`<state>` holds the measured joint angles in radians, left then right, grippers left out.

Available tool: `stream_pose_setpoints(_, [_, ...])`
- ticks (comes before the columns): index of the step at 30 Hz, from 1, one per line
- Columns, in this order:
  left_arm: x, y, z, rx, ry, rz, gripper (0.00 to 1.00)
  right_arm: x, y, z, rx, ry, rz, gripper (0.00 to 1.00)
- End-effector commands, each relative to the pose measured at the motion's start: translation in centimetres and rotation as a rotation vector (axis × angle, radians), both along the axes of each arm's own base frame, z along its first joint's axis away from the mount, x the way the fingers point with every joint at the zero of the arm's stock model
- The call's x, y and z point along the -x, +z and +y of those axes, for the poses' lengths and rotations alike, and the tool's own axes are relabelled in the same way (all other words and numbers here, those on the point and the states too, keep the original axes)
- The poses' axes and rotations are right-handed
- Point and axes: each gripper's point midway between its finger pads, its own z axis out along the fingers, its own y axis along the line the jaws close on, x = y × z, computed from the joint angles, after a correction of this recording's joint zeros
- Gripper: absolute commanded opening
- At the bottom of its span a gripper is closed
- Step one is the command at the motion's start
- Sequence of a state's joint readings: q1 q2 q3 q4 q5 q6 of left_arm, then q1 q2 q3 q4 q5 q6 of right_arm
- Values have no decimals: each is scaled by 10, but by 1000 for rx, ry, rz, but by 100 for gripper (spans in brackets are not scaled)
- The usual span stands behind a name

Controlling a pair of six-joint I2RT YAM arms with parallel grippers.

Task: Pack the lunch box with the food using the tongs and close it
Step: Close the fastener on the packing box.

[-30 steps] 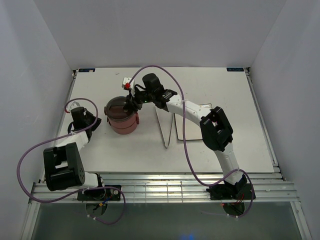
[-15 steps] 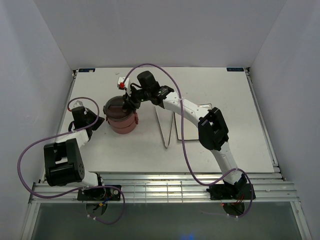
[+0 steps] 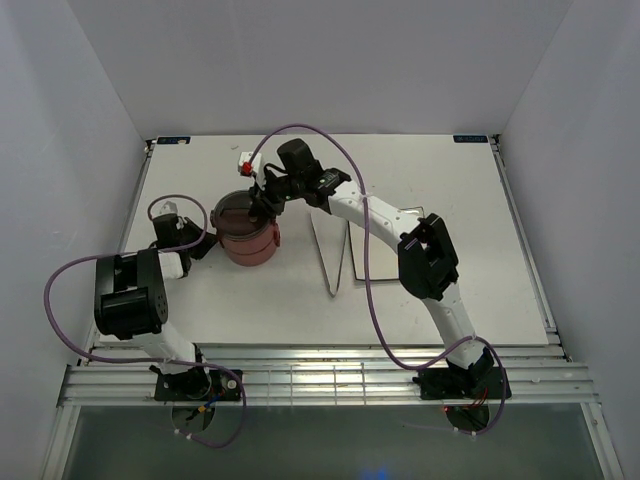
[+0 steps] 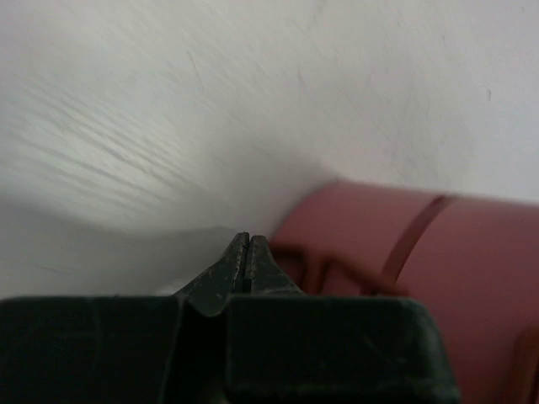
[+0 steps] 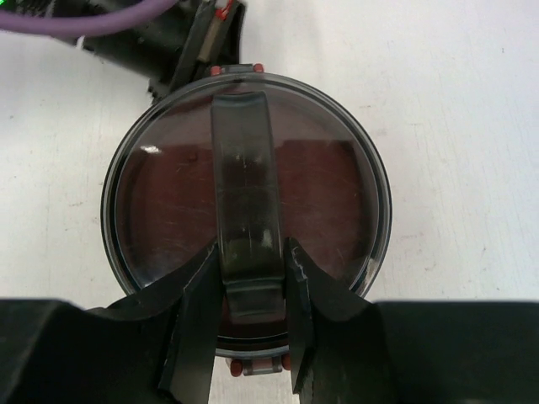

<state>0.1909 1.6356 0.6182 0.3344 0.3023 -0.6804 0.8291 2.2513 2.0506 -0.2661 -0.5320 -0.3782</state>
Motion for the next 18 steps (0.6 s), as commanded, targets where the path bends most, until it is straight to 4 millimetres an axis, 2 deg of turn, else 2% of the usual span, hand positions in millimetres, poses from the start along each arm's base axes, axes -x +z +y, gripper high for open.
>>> stream_pose_setpoints(1, [30, 17, -87, 229, -253, -51, 0, 13, -100, -30, 258, -36, 154, 8])
stream_pose_setpoints(2, [30, 22, -84, 228, -236, -64, 0, 13, -103, -32, 266, -40, 150, 8])
stream_pose_setpoints(3, [27, 30, -72, 189, -182, -89, 0, 12, -104, -33, 266, -46, 148, 8])
stream_pose_setpoints(5, [26, 28, -56, 153, -118, -65, 0, 13, -105, -35, 258, -42, 161, 8])
stream_pose_setpoints(6, [29, 20, -39, 132, -59, -25, 0, 13, -106, -36, 257, -45, 166, 8])
stream_pose_setpoints(8, [29, 18, -24, 130, -13, -15, 0, 13, -105, -37, 256, -48, 169, 8])
stream_pose_setpoints(9, [29, 17, -9, 126, 31, -8, 0, 14, -105, -38, 257, -47, 171, 8])
stream_pose_setpoints(13, [24, 23, 32, -25, 149, 5, 0, 15, -102, -40, 255, -41, 167, 8])
stream_pose_setpoints(18, [12, 35, 38, -86, 113, -34, 0, 13, -105, -45, 279, -43, 163, 8])
